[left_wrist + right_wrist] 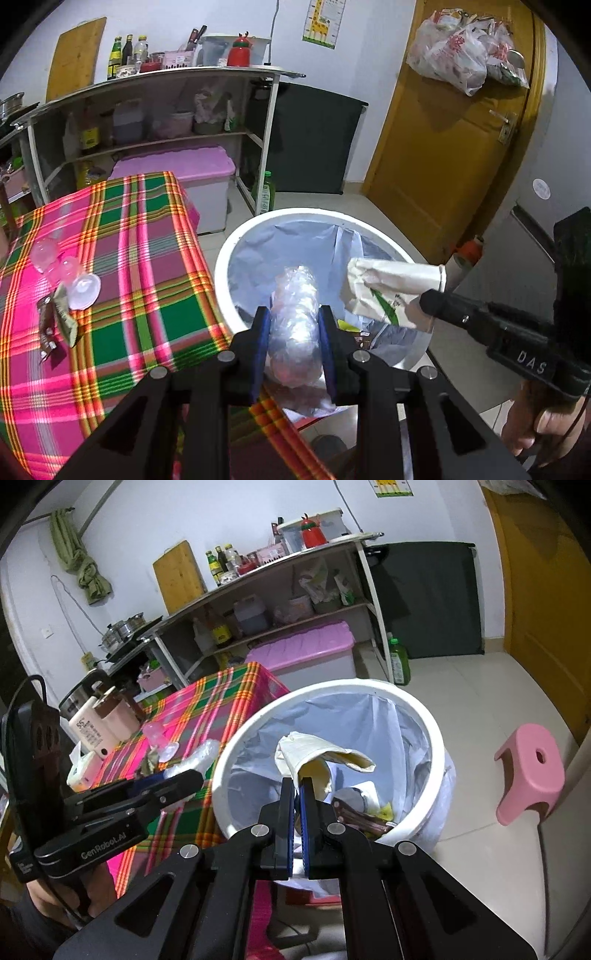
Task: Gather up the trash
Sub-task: 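Carry the plastic bag and napkin over the white bin with both tools, then open both tools over the bin to drop the bag and napkin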
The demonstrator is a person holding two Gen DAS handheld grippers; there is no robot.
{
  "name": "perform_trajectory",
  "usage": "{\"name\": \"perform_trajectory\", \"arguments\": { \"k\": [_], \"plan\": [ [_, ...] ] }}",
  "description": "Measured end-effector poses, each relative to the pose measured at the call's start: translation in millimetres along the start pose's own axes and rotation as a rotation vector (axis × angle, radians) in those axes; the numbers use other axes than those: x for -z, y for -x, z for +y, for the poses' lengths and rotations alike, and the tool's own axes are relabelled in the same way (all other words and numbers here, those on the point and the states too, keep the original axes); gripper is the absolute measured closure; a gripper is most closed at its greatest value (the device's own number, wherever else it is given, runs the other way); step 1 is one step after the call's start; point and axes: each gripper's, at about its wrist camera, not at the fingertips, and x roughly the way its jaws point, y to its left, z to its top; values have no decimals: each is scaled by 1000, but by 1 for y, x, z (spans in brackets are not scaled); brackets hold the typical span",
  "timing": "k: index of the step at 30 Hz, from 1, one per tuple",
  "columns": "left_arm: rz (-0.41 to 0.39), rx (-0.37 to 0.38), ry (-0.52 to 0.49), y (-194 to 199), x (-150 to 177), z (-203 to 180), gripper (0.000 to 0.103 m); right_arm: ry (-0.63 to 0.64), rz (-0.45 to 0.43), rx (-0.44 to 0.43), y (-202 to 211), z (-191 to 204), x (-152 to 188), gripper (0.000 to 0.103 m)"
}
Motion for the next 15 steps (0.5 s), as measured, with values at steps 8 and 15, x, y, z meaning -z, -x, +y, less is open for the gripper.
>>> {"name": "perform_trajectory", "arguments": {
  "k": [8, 15],
  "plan": [
    [8, 23, -2, -15, -8, -4, 73, -23, 47, 9, -15, -11, -2, 100],
    [2, 41, 18, -17, -9, 0, 58, -17, 34, 19, -13, -12, -3, 84]
  ]
}}
